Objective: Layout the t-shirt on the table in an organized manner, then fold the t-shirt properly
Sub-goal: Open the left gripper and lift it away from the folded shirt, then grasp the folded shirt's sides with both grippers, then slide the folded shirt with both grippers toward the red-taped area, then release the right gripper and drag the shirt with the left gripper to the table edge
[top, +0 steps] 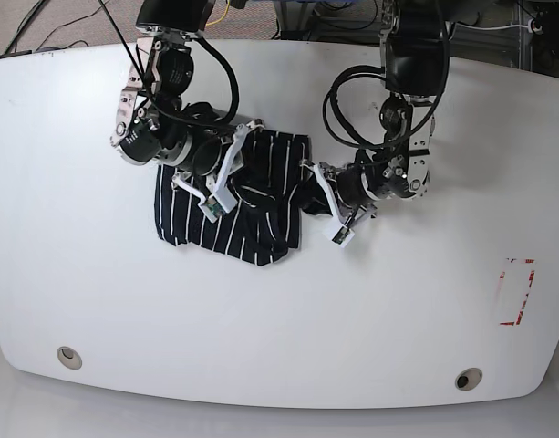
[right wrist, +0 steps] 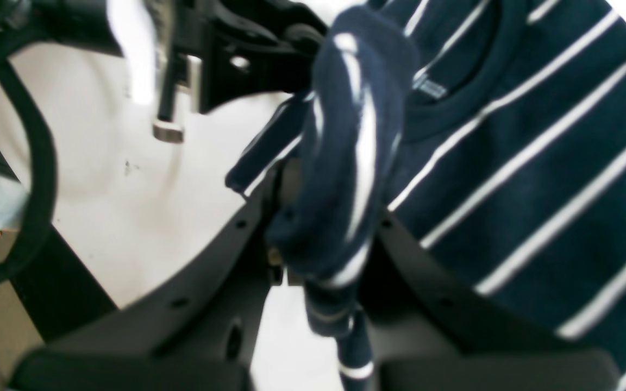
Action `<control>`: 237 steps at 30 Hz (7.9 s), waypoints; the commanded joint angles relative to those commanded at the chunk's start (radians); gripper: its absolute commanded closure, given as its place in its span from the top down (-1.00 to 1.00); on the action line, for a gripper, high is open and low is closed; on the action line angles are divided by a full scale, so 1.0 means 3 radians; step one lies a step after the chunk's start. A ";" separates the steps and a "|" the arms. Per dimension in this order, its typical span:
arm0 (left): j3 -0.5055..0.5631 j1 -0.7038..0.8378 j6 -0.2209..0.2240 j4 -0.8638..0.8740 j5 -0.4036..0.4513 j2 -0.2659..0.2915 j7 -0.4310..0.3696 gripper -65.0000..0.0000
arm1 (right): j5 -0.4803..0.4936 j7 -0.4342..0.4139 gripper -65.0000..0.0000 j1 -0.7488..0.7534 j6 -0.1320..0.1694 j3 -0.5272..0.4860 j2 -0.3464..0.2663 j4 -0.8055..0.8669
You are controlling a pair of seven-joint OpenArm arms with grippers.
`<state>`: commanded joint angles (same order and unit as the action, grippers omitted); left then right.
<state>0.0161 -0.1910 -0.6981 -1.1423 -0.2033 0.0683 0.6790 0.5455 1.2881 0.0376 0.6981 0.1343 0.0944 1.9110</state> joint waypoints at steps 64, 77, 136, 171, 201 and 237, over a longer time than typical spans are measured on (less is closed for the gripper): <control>0.0036 -0.0056 0.0000 -0.1826 0.0005 0.0276 0.0670 -0.58 | -0.0005 -0.0276 0.00 -0.0107 0.0000 0.0317 -0.0701 0.0092; 0.0450 0.0373 0.0000 -0.1846 -0.0118 0.0296 0.0670 -0.59 | -0.0005 -0.0476 -0.62 -0.0481 0.0000 0.0419 -0.1217 -0.0486; 0.0639 -0.0425 0.0000 -0.1289 -0.0593 -0.0210 0.0701 -0.59 | -0.0808 -0.1345 -0.64 0.0327 0.0000 0.0338 -0.0813 0.0205; 0.0266 0.0338 0.0000 -0.0736 -0.0604 -0.0880 0.0056 -0.59 | -0.0813 -0.2097 -0.64 0.0629 0.0000 0.0097 -0.0696 -0.0665; 0.0348 0.0486 0.0432 -0.2189 -0.0583 -0.0542 0.0353 -0.59 | -0.0788 -0.1555 -0.64 0.0660 0.0000 0.0036 -0.0956 0.0322; 0.0834 0.0583 0.0933 -0.0440 0.0803 -0.0118 -0.1233 -0.59 | -0.0783 -0.1529 -0.64 0.0752 0.0000 0.0869 -0.1156 0.0312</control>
<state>0.2662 -0.0161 -0.4181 -1.2743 0.0376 0.0330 0.3092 0.3107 0.8293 0.2631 0.6981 0.3951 -0.2524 2.0046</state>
